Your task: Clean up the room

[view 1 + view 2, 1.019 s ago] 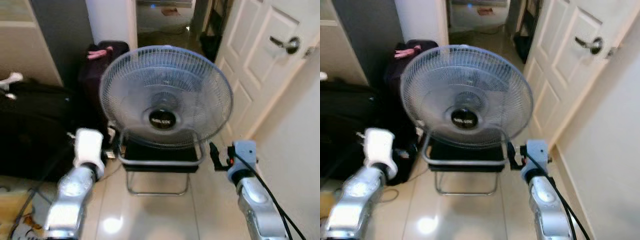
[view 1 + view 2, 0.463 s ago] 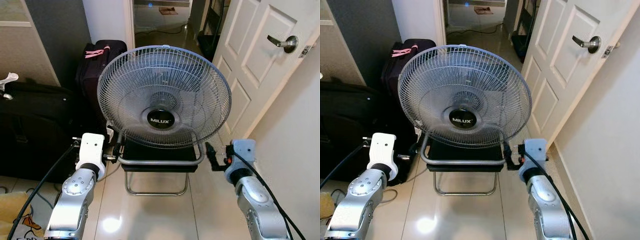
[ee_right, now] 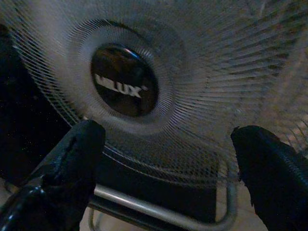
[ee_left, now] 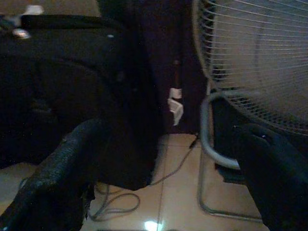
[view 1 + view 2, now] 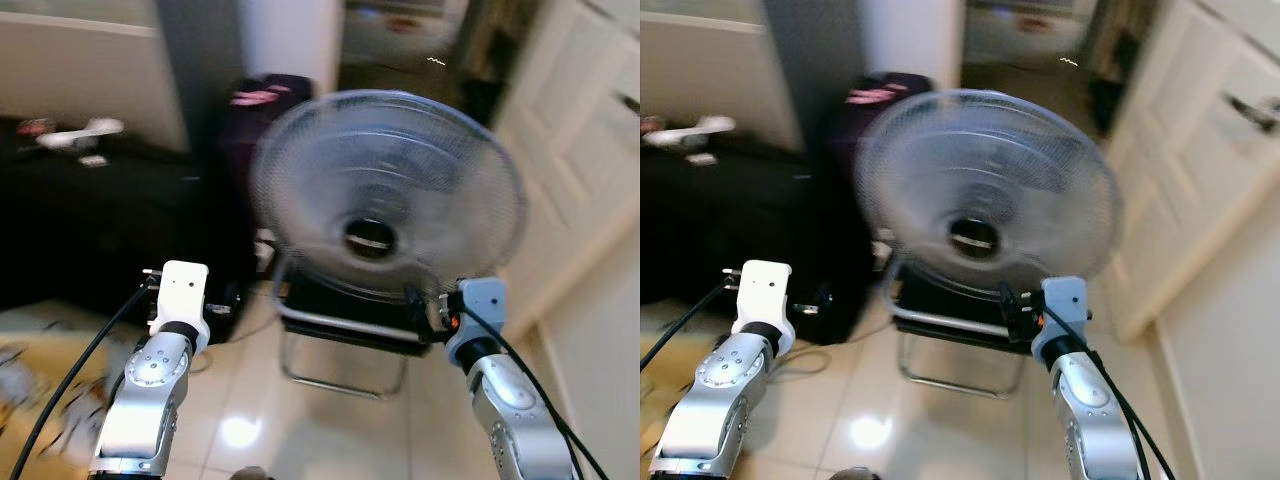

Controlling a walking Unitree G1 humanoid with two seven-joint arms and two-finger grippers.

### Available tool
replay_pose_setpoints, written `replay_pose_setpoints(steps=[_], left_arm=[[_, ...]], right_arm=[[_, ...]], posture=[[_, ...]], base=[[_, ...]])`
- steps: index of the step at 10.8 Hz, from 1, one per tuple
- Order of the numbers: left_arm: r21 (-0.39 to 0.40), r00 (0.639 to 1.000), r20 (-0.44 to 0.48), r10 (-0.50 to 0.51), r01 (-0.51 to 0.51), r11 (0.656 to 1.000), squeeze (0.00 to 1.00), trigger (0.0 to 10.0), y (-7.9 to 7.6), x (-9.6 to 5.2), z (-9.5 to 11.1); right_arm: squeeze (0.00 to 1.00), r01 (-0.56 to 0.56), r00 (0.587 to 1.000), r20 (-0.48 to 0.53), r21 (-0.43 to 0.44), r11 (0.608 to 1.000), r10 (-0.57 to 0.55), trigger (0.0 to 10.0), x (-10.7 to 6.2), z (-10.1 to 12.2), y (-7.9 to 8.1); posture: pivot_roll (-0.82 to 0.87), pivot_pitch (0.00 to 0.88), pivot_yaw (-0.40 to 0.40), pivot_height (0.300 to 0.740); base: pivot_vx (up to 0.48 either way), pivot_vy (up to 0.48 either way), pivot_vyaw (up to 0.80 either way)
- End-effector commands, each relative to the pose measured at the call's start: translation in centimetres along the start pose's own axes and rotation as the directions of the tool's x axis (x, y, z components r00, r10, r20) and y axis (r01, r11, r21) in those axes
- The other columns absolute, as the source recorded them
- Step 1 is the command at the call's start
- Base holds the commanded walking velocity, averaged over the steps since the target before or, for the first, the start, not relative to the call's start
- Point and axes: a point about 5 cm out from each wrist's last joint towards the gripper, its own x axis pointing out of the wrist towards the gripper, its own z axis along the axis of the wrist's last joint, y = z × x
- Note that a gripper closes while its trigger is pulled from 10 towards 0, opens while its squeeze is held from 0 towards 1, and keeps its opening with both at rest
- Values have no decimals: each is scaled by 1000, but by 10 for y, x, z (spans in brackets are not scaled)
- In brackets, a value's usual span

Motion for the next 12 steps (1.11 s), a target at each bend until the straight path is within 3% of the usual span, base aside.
replay_pose_setpoints(steps=[1, 3, 4, 5, 8, 10, 11, 12], left_arm=[[9, 1000, 16, 3, -3, 1000, 0, 10000, -1, -1, 5], [34, 999, 33, 28, -29, 999, 0, 10000, 4, -1, 12], [37, 999, 36, 23, -24, 999, 0, 10000, 3, -2, 14], [47, 999, 33, 21, -23, 999, 0, 10000, 3, -1, 14], [47, 994, 88, 60, -64, 997, 0, 10000, 3, 4, 20], [1, 995, 71, 65, -66, 998, 0, 10000, 7, 4, 16], [-2, 997, 66, -41, 41, 999, 0, 10000, -1, 3, 19], [-6, 997, 62, -41, 41, 999, 0, 10000, -1, 3, 17]], right_arm=[[1000, 30, 1000, -1, 15, 999, -30, 10000, -1, 1, -4], [1000, 94, 995, -17, 46, 995, -93, 10000, -4, 0, -17], [1000, 52, 999, 14, -71, 996, -51, 10000, -4, 1, -19], [1000, 34, 999, 22, -13, 999, -34, 10000, -3, -1, -16], [1000, 39, 999, 2, 12, 999, -39, 10000, 1, -2, -6], [1000, 64, 998, -1, 41, 997, -64, 10000, 3, -5, 0], [1000, 83, 997, -4, 76, 994, -83, 10000, 7, -4, 0], [1000, 90, 996, -11, 73, 993, -89, 10000, 7, -7, 0]], posture=[[-3, 0, -30, 740], [4, 0, -13, 740], [7, 0, -8, 740], [9, 0, -5, 740], [7, 0, 8, 740], [-8, 0, 16, 740], [6, 0, 11, 740], [1, 0, 11, 740]], base=[[0, 0, 800], [0, 0, 794], [0, 0, 800], [0, 0, 800], [0, 0, 800], [0, 0, 800], [0, 0, 800], [0, 0, 800]])
